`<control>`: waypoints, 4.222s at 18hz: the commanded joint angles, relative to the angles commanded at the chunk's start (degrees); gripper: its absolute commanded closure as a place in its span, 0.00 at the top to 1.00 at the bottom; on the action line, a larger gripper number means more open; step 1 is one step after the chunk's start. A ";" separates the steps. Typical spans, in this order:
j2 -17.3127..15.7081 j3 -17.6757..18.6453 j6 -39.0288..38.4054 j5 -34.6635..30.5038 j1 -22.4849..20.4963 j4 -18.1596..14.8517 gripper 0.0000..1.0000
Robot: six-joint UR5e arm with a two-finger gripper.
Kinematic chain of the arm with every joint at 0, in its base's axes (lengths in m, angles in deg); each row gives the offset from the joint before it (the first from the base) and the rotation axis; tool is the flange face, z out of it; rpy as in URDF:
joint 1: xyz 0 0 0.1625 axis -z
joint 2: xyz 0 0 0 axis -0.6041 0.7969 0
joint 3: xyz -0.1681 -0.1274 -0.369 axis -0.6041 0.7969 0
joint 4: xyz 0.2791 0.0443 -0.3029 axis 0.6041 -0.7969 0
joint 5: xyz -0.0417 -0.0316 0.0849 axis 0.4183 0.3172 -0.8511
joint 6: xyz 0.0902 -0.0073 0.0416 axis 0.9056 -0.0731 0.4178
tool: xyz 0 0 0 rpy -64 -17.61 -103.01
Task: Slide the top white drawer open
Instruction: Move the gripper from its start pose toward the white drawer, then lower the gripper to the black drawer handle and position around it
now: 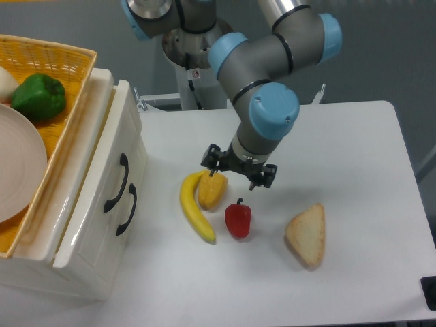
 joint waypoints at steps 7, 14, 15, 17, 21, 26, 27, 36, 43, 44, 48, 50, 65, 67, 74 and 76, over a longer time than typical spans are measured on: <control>-1.23 -0.18 -5.01 6.15 2.11 -0.97 1.00; -1.23 -0.53 -7.83 8.70 3.61 -1.14 1.00; -1.23 -0.44 -7.83 8.70 3.52 -1.40 1.00; -1.23 -0.53 -7.83 8.79 3.52 -1.41 1.00; -1.32 -0.53 -8.18 10.90 3.52 -1.49 1.00; -2.81 -0.53 -10.11 14.14 3.87 -1.58 1.00; -2.99 -0.53 -10.46 14.85 4.05 -1.58 1.00; -2.55 -1.67 -13.45 16.35 6.25 -1.41 1.00; -2.11 -1.67 -13.45 16.97 6.33 -1.32 1.00; -2.11 -1.67 -13.63 16.97 6.42 -1.32 1.00; -1.32 -1.67 -14.33 16.88 7.21 -1.23 1.00; -1.14 -1.67 -14.42 16.88 7.65 -1.14 1.00; 0.09 -2.11 -14.60 16.61 8.53 -1.05 1.00; 0.52 -2.20 -14.60 16.61 8.88 -0.97 1.00; 1.23 -2.55 -14.68 16.44 9.15 -0.61 1.00; 1.32 -2.55 -14.68 16.35 9.32 -0.35 1.00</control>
